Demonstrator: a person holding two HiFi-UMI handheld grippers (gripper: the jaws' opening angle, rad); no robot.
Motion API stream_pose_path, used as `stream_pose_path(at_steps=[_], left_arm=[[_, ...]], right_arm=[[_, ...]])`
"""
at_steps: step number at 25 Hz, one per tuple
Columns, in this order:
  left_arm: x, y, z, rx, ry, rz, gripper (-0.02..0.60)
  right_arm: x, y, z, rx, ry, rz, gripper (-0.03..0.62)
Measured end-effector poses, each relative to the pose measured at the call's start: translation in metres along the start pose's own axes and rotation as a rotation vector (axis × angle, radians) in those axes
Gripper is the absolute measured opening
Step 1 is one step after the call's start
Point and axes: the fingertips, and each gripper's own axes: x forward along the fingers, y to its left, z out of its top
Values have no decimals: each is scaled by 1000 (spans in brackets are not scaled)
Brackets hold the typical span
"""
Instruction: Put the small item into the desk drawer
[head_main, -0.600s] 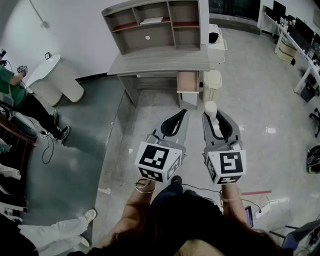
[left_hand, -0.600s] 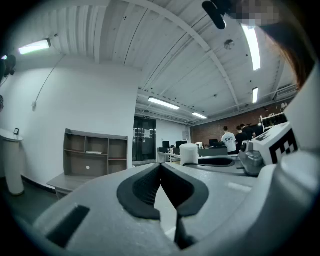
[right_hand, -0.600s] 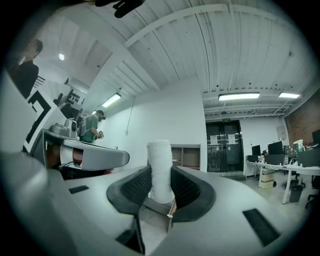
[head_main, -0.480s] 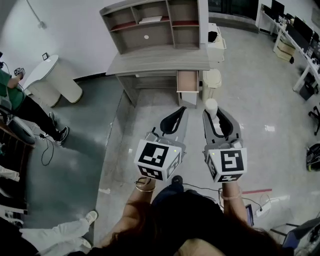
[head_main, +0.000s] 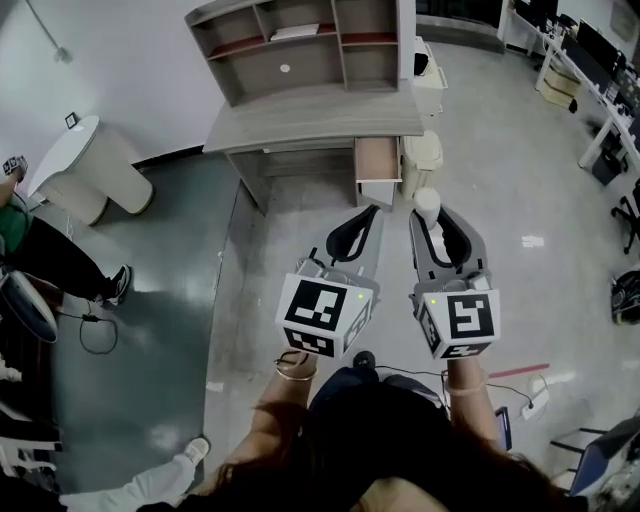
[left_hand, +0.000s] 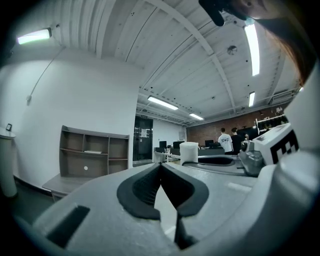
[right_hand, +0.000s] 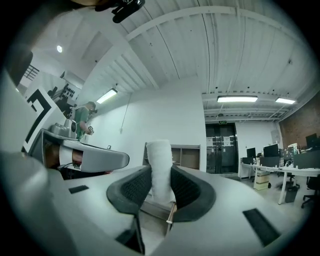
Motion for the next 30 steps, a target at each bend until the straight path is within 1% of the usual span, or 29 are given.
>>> stream_pose_path(at_steps=[5, 11, 14, 17, 20, 26, 30], left_arm=[[1, 18, 1, -16, -3, -17, 12], [8, 28, 1, -24, -17, -34, 12], [18, 33, 0, -24, -21, -34, 12], [32, 41, -2, -18, -22, -31, 12], [48, 51, -5, -18, -20, -26, 12], [87, 67, -11, -22, -9, -9, 12], [118, 80, -19, -31, -3, 6, 12]], right_arm=[[13, 7, 3, -2, 7, -22, 112], [24, 9, 4, -29, -8, -40, 112], [34, 5, -1, -26, 14, -42, 112], [49, -2, 0, -38, -13, -38, 112], [66, -11, -4, -39, -17, -39, 112], [99, -34, -17, -26, 1, -18, 112], [122, -53, -33, 0, 21, -12, 112]])
